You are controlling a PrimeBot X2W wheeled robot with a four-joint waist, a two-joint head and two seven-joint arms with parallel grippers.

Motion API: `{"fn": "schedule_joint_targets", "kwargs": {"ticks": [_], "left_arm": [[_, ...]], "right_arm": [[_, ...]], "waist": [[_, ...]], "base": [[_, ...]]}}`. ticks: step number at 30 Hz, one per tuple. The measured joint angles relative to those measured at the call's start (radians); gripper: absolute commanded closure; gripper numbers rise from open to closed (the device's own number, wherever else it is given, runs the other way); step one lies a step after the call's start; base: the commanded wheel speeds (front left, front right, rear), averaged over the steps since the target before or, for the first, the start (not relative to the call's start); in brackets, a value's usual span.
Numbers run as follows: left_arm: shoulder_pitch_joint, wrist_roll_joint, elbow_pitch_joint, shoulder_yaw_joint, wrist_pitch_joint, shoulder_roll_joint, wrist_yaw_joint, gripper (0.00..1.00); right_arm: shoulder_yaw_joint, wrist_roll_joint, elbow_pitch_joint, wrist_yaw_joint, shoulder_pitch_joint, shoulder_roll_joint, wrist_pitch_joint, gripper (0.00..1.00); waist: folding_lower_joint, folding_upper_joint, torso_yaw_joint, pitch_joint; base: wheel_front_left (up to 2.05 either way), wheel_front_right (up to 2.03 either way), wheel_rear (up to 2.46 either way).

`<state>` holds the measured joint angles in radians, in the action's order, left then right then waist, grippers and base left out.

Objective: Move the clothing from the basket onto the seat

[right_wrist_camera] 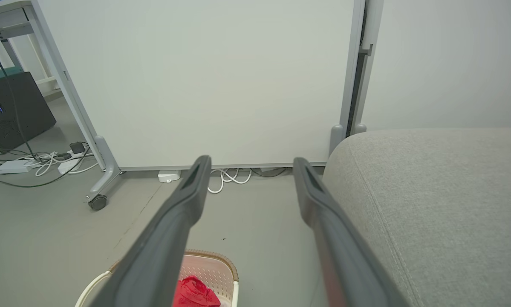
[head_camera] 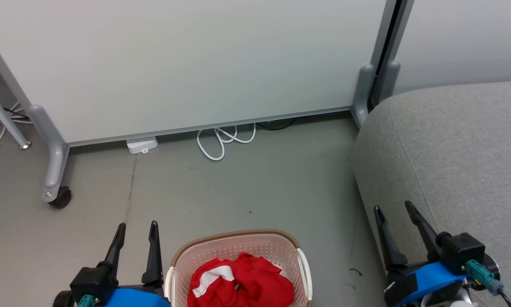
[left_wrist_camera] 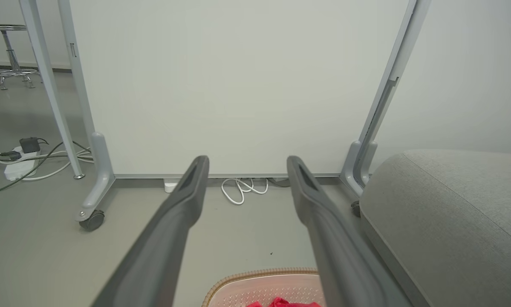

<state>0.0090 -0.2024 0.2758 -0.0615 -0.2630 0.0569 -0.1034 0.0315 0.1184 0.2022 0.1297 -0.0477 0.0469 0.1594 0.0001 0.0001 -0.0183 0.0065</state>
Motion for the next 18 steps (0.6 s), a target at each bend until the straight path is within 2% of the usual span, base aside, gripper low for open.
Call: {"fn": "schedule_joint_targets", "kwargs": {"ticks": [11,18], "left_arm": [[-0.055,-0.021,0.101,0.006,0.0,-0.004,0.003,0.0],[-0.144,-0.017,0.25,0.007,0.0,-0.003,0.001,0.0]], "right_arm": [[0.063,0.007,-0.051,0.001,-0.065,0.0,0.002,0.0],[0.088,0.019,-0.077,0.001,-0.11,0.002,0.015,0.0]], "waist": [[0.0,0.0,-0.095,0.102],[0.0,-0.0001,-0.17,0.215]], "base": [[0.0,0.0,0.0],[0.0,0.0,0.0]]}}
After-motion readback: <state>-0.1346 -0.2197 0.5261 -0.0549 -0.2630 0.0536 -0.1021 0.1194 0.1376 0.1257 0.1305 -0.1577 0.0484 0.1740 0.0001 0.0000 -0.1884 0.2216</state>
